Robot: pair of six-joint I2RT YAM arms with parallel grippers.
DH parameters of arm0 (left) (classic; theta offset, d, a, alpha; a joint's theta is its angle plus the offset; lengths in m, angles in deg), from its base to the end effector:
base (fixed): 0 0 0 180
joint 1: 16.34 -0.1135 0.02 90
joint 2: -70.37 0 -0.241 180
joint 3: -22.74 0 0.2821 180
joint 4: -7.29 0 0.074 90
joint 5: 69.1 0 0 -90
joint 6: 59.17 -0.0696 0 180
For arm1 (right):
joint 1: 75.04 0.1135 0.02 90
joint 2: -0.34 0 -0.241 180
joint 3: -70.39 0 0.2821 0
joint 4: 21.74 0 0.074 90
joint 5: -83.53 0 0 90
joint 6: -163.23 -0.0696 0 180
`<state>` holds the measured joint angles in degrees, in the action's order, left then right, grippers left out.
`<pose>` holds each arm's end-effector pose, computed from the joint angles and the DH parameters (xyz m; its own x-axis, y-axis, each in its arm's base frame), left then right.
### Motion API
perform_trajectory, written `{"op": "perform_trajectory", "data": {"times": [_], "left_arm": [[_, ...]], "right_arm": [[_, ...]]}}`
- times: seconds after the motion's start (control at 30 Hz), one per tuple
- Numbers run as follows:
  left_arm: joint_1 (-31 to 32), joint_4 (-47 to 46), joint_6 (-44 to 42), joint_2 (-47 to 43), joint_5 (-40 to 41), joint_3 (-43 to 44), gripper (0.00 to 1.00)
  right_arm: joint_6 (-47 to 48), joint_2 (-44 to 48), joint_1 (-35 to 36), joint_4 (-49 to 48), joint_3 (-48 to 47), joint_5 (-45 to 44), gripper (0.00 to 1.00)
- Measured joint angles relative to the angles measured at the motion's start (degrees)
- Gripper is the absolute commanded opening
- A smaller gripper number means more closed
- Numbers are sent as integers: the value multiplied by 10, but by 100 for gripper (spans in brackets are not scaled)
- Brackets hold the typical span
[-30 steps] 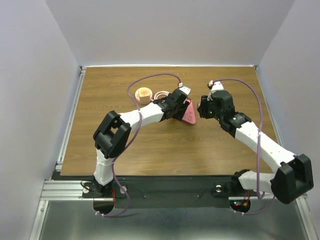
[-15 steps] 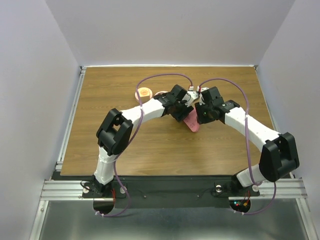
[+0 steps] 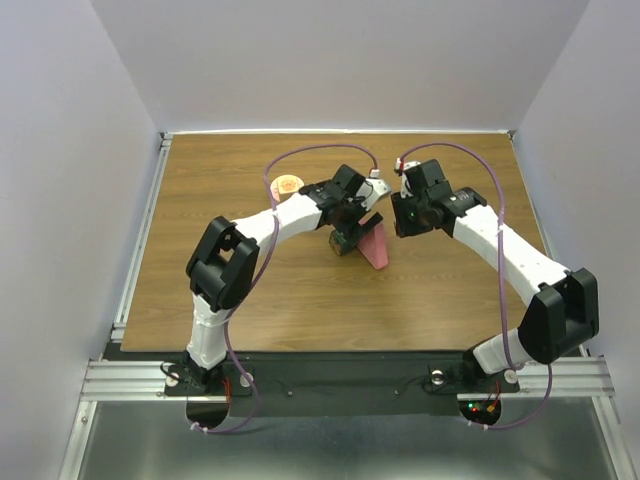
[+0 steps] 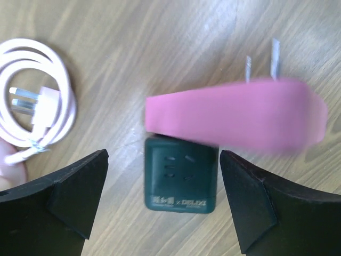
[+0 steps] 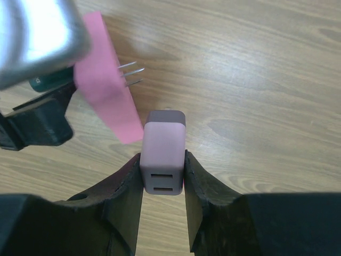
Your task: Insert the plug
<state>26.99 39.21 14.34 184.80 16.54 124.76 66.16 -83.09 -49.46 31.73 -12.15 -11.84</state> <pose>0.3584 -0.3454 0.1721 -0.2820 0.6551 -0.7010 0.8383 0.5236 0.1521 0.3257 0.1487 0.2321 -0.7743 -0.2348 -0.5876 -0.2876 0.9578 -0.0038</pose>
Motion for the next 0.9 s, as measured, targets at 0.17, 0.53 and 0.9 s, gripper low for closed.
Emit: {"op": "perform_trajectory", "data": {"times": [0.17,0.53,0.9], "left_arm": [[-9,-21,-2,-21,-16,-1,97],[-10,-76,-2,-49,-57,-42,97],[-10,-87,-2,2,-102,28,97]], "right_arm": [[-1,0,0,6,-9,-5,0],[-3,5,0,9,-9,-7,0],[-16,28,0,8,-9,-19,0]]}}
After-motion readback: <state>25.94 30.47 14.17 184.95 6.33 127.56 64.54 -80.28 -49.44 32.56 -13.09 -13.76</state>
